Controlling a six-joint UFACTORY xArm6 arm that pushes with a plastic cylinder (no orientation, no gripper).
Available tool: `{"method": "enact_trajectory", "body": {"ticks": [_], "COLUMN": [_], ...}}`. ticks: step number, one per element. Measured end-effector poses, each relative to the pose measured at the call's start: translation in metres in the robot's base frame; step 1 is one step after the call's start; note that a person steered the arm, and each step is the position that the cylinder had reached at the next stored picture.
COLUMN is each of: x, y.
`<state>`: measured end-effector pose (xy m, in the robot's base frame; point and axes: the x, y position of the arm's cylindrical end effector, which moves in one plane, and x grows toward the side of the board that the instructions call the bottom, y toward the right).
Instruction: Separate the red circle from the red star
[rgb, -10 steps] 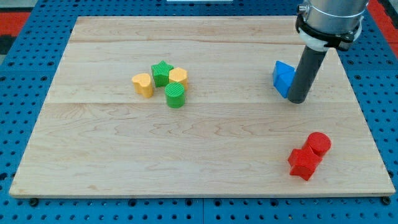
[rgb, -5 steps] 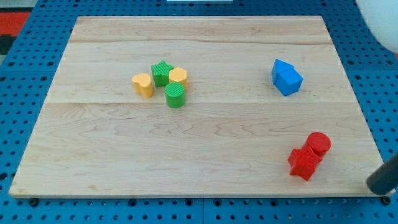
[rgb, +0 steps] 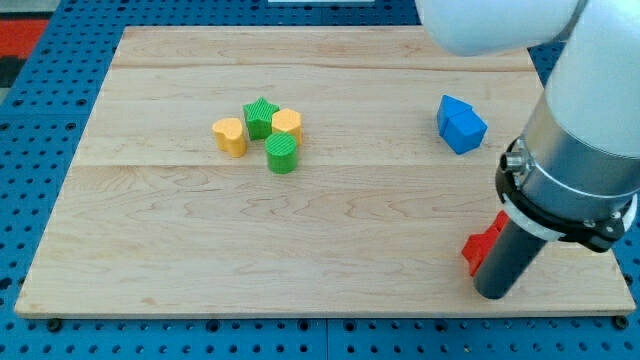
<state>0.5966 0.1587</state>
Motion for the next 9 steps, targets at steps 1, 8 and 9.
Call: {"method": "enact_trajectory", "body": {"ticks": [1, 8, 9], "x": [-0.007, -0.084, -0.113], "y": [0.015, 0.018, 0.037]}}
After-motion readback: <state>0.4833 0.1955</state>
